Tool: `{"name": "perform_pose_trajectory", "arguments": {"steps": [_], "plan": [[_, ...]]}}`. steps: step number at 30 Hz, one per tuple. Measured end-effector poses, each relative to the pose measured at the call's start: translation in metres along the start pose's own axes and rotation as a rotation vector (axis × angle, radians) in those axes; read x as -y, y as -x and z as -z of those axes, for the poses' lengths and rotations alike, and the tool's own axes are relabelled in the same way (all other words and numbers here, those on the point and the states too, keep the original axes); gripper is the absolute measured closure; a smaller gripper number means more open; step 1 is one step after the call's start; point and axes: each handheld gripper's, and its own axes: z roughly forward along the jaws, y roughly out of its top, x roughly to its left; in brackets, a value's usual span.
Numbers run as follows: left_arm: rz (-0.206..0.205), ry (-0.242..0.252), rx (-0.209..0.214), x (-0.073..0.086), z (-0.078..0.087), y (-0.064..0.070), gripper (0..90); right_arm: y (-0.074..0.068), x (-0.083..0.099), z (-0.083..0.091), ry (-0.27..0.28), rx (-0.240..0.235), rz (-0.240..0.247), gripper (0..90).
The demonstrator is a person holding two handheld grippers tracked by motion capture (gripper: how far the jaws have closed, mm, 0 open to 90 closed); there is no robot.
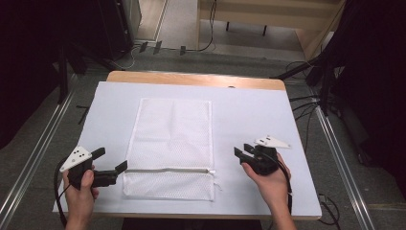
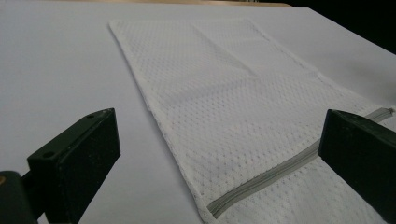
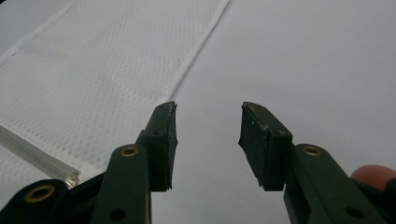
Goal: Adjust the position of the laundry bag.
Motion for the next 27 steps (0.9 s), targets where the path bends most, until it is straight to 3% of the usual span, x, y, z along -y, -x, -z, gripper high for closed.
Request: {"name": "perform_pose_trajectory", "arguments": {"steps": [5, 11, 21, 27], "plan": [[-0.004, 0.002, 0.002, -0.001, 0.000, 0.000, 0.0, -0.015, -0.016, -0.028, -0.093, -0.047, -0.025, 59.2], [0.003, 0.011, 0.013, -0.002, 0.000, 0.001, 0.0, -0.030, -0.028, -0.056, -0.170, -0.047, -0.014, 58.9], [0.014, 0.008, 0.014, -0.003, 0.001, -0.002, 0.0, -0.035, -0.038, -0.094, -0.269, -0.029, -0.077, 64.0], [0.024, 0.009, 0.013, -0.002, 0.001, -0.003, 0.0, -0.036, -0.040, -0.109, -0.307, -0.011, -0.114, 66.2]]}}
